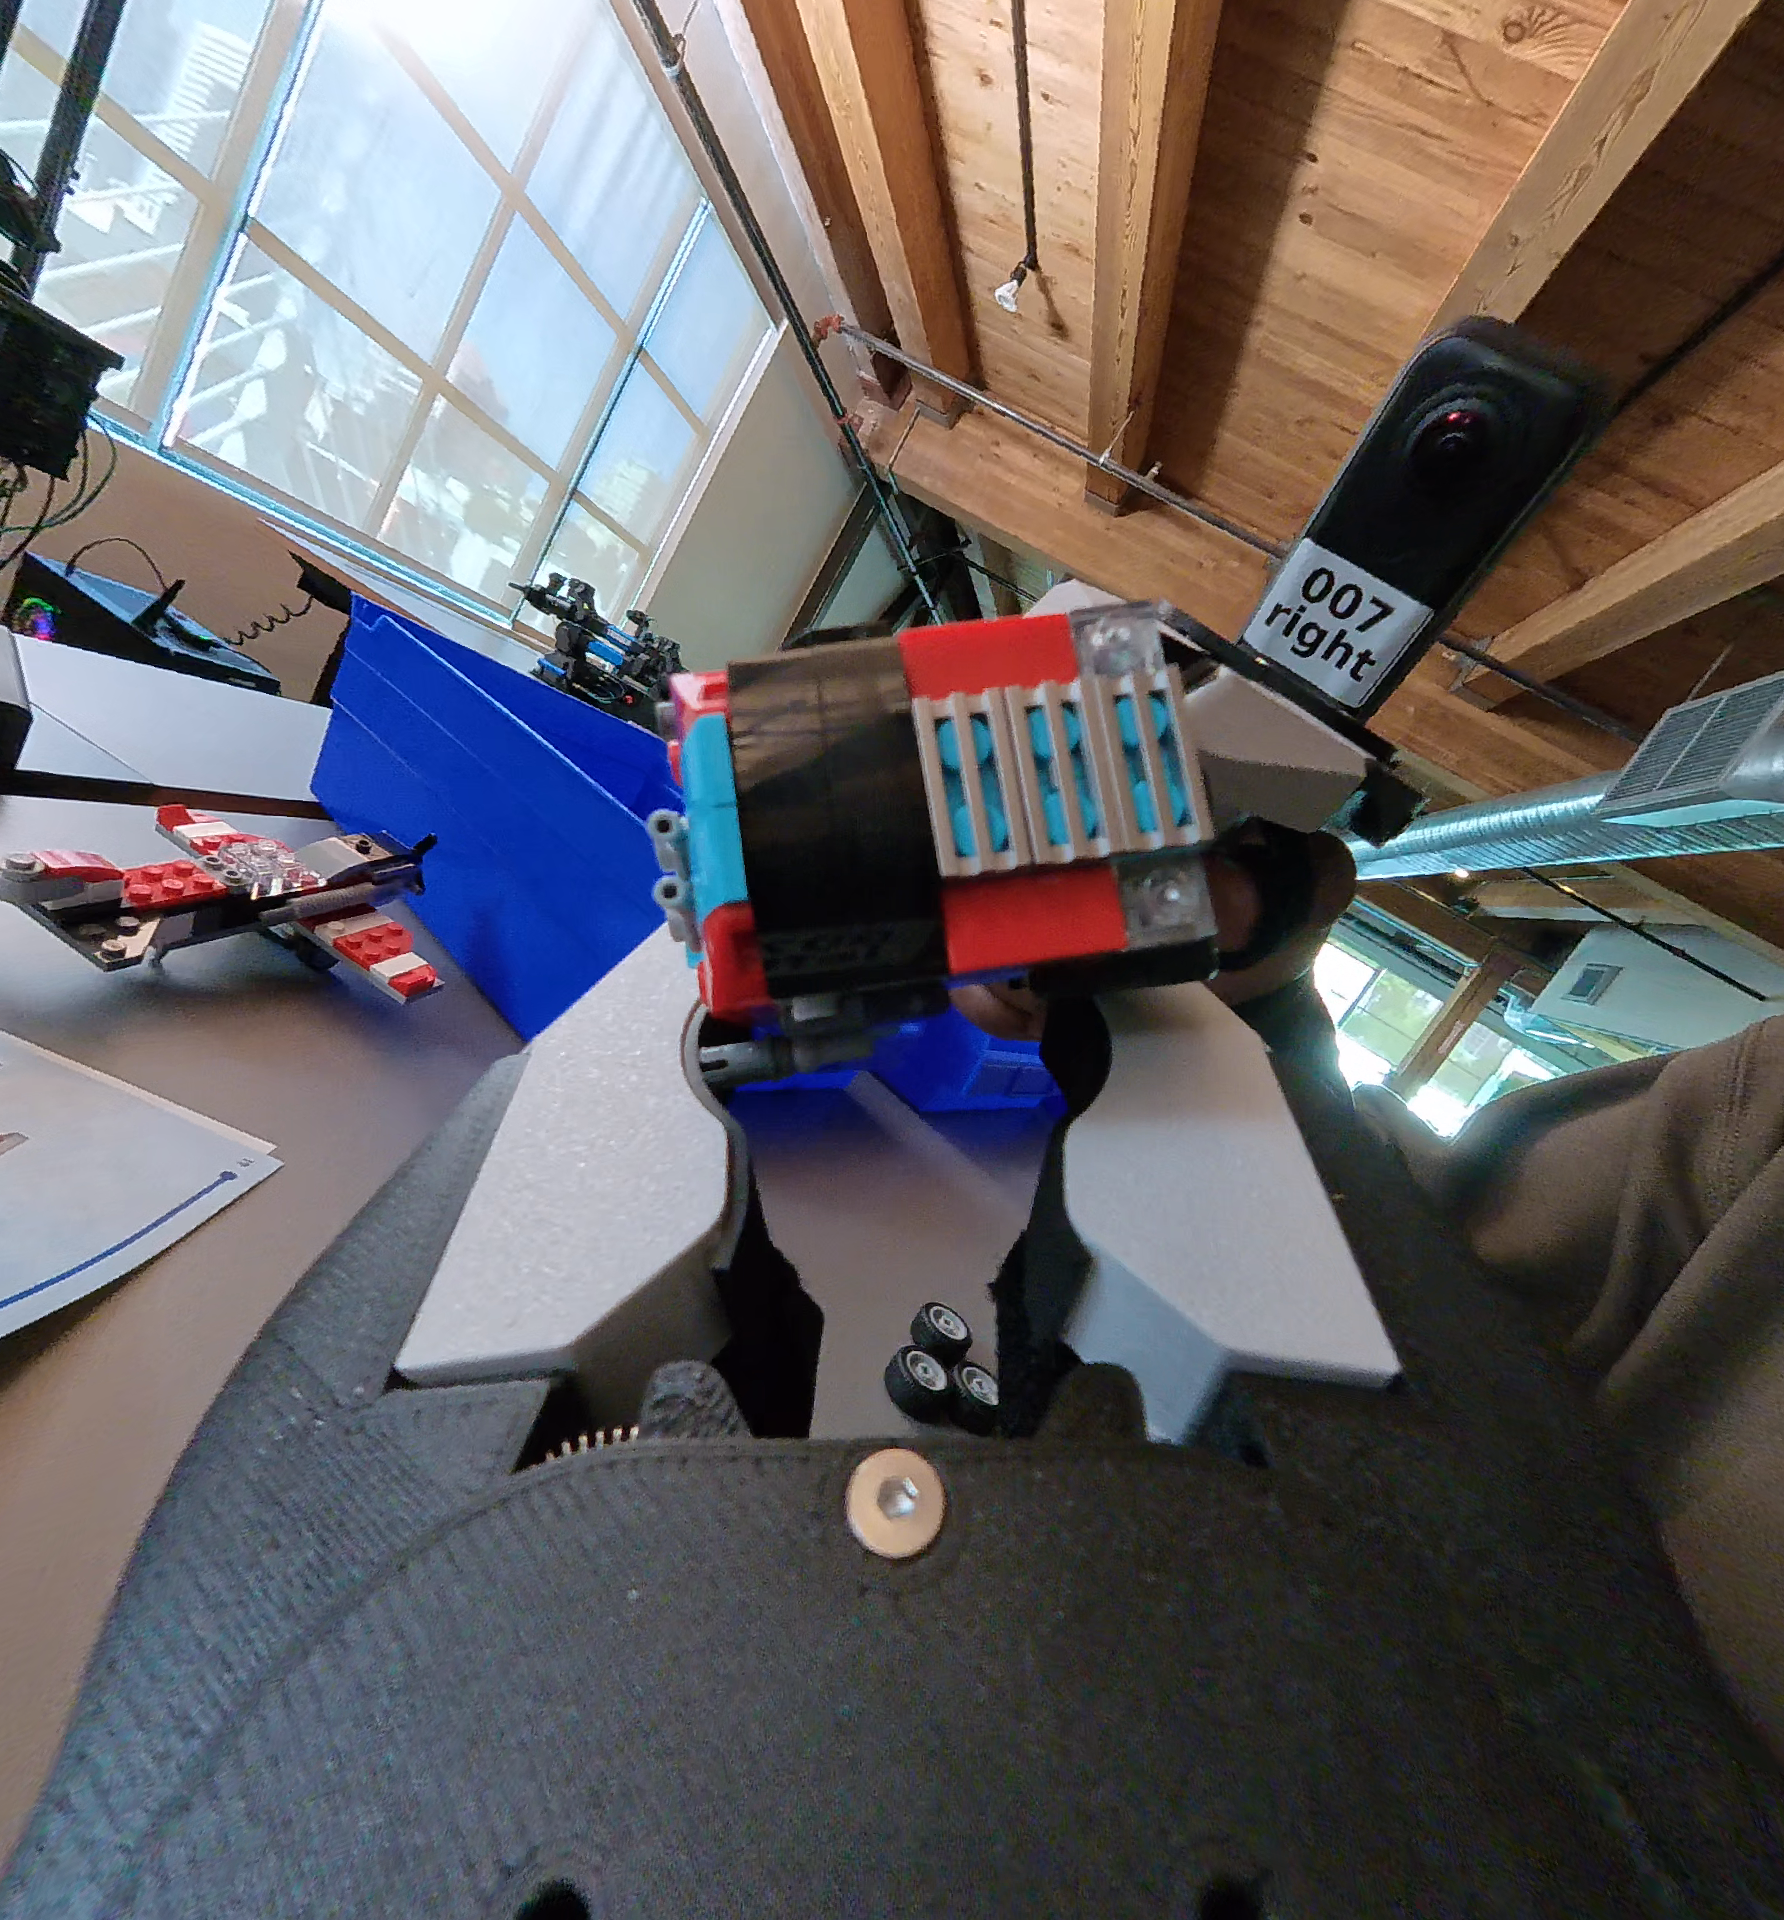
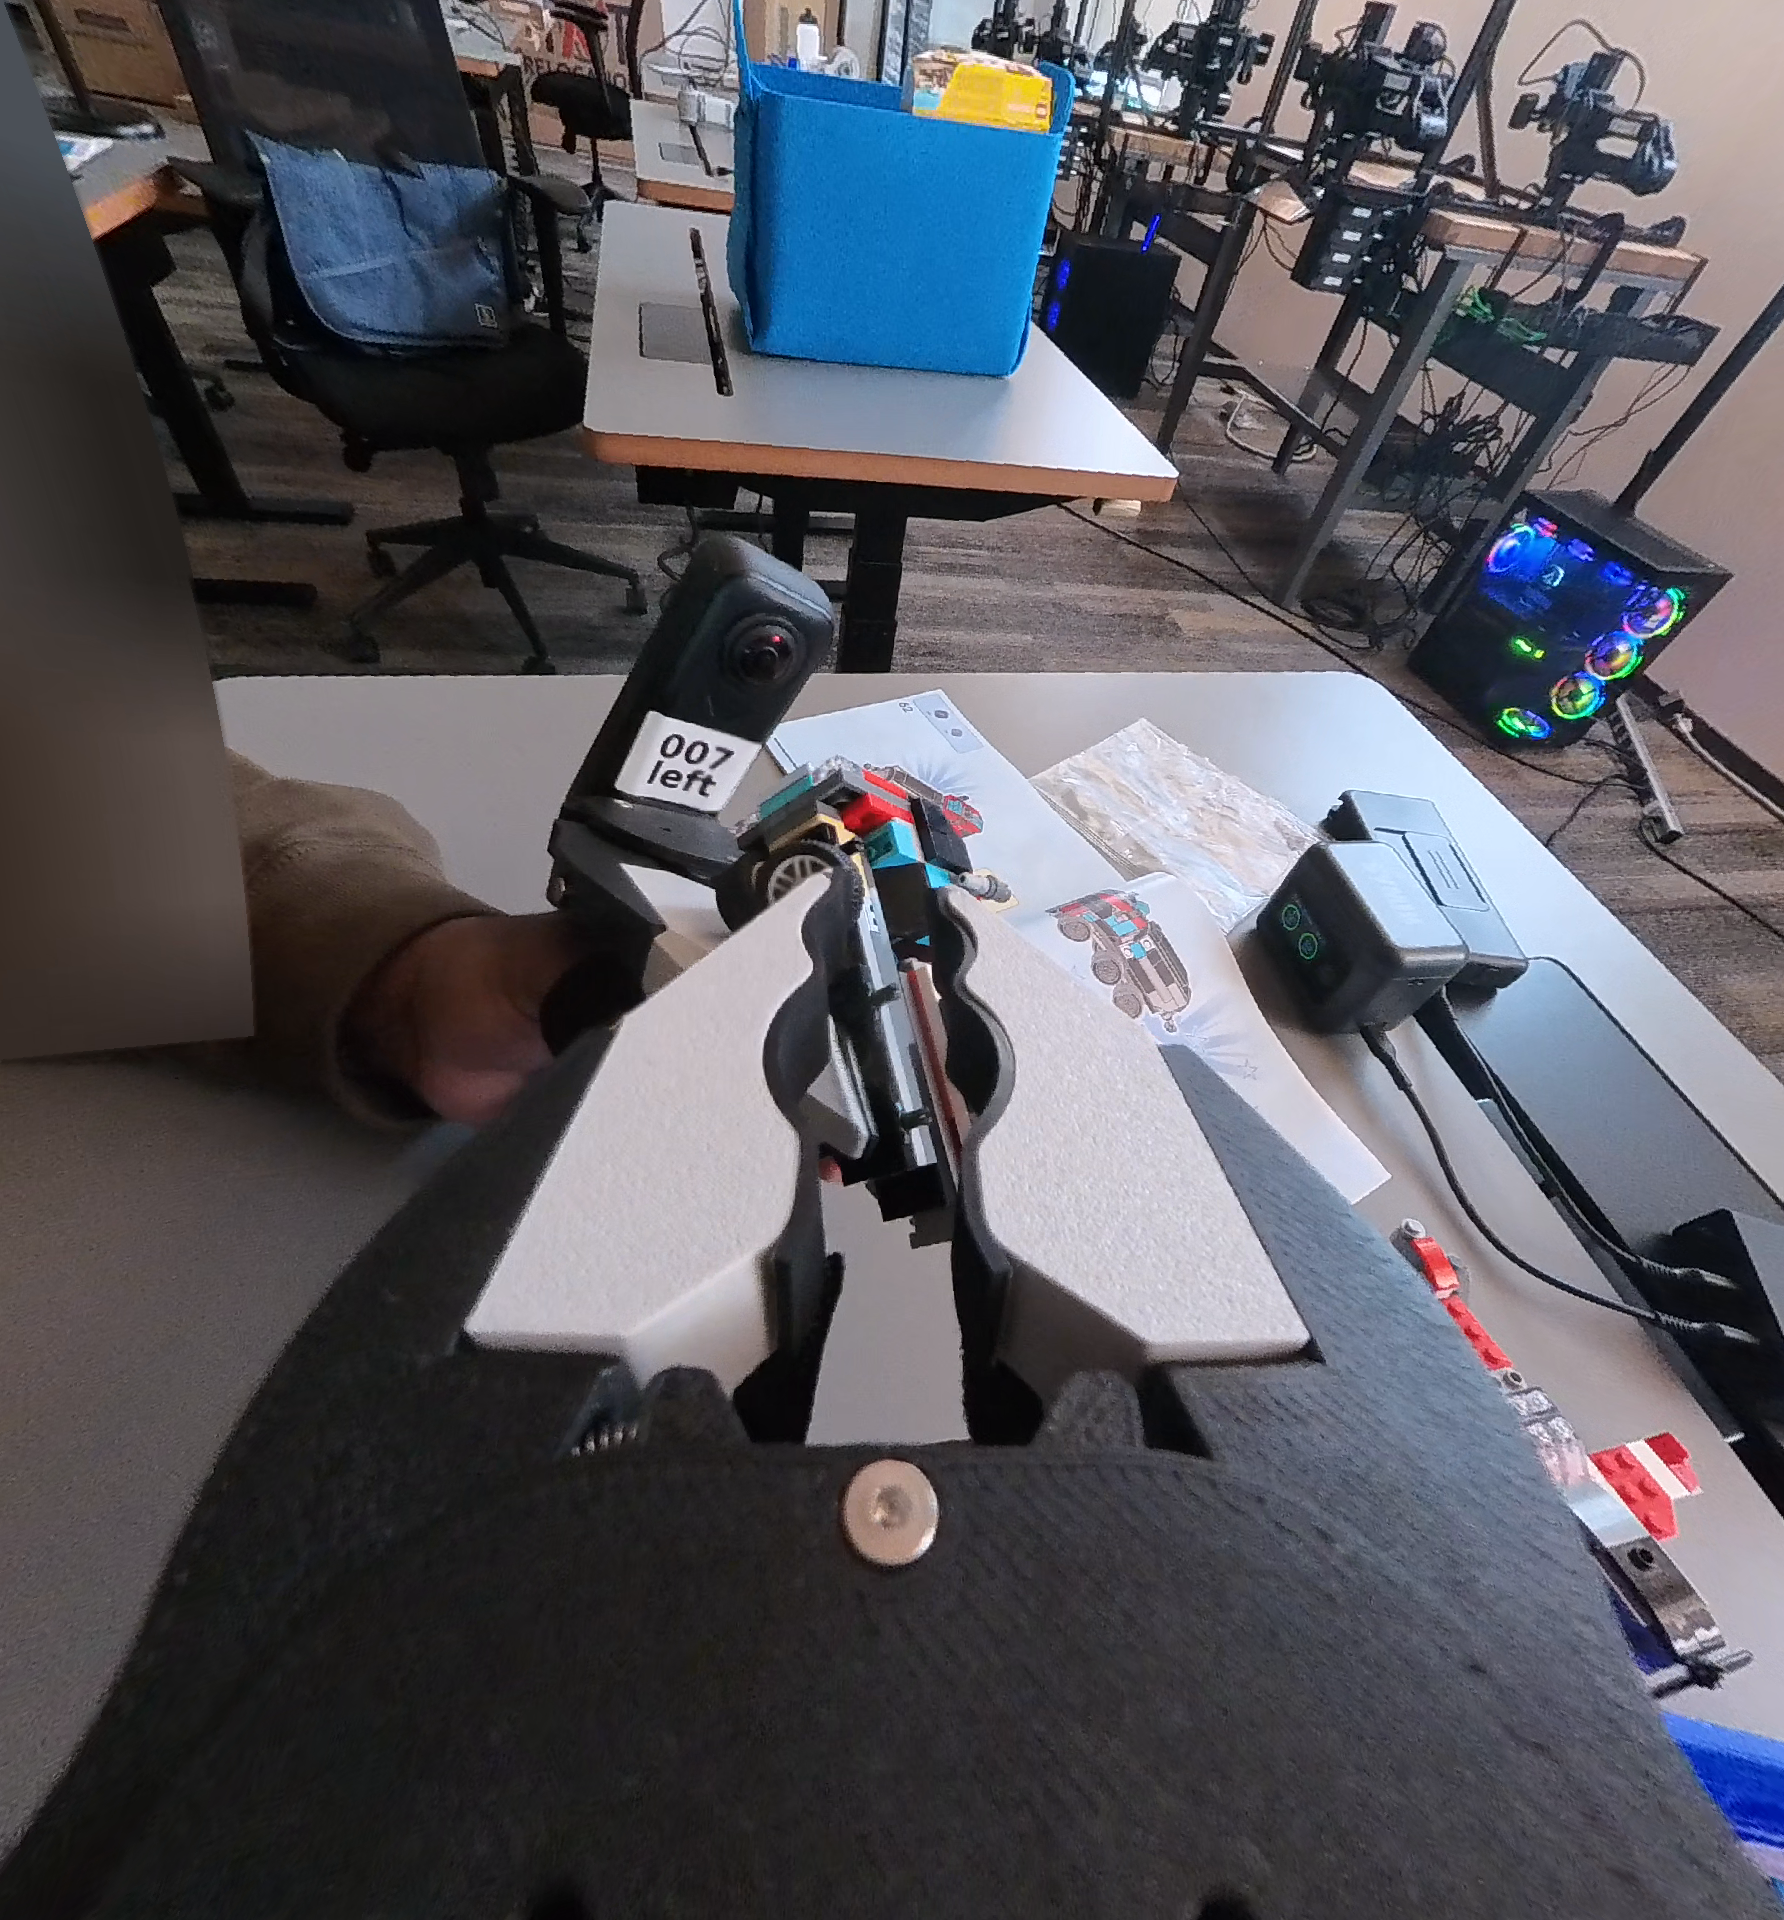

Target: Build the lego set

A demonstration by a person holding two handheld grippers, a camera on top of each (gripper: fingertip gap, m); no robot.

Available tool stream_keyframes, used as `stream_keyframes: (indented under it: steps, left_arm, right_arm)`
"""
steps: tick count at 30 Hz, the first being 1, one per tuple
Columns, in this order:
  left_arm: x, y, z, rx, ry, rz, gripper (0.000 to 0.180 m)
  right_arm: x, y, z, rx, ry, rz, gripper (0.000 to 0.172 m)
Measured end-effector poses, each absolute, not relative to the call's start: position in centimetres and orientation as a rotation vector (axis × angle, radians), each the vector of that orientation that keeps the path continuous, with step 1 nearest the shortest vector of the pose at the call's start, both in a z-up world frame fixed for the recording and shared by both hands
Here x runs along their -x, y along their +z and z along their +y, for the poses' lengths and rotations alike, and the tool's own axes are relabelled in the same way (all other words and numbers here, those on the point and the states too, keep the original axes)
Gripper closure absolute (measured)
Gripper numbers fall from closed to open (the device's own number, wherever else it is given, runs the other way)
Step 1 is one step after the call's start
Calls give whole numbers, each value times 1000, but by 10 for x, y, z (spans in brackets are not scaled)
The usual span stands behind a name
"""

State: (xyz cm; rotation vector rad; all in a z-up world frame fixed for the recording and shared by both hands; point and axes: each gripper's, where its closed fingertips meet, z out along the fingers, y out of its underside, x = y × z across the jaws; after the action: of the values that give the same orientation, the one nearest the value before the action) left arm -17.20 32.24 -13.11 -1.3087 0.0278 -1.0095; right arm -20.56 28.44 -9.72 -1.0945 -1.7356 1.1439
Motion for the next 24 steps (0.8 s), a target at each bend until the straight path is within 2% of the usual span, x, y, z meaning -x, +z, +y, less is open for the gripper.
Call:
stream_keyframes:
  steps: [24]
  left_arm:
    - [191,-140,329,1417,-718,5,124]
  right_arm:
    - [194,-110,276,1049,1027,-1760,153]
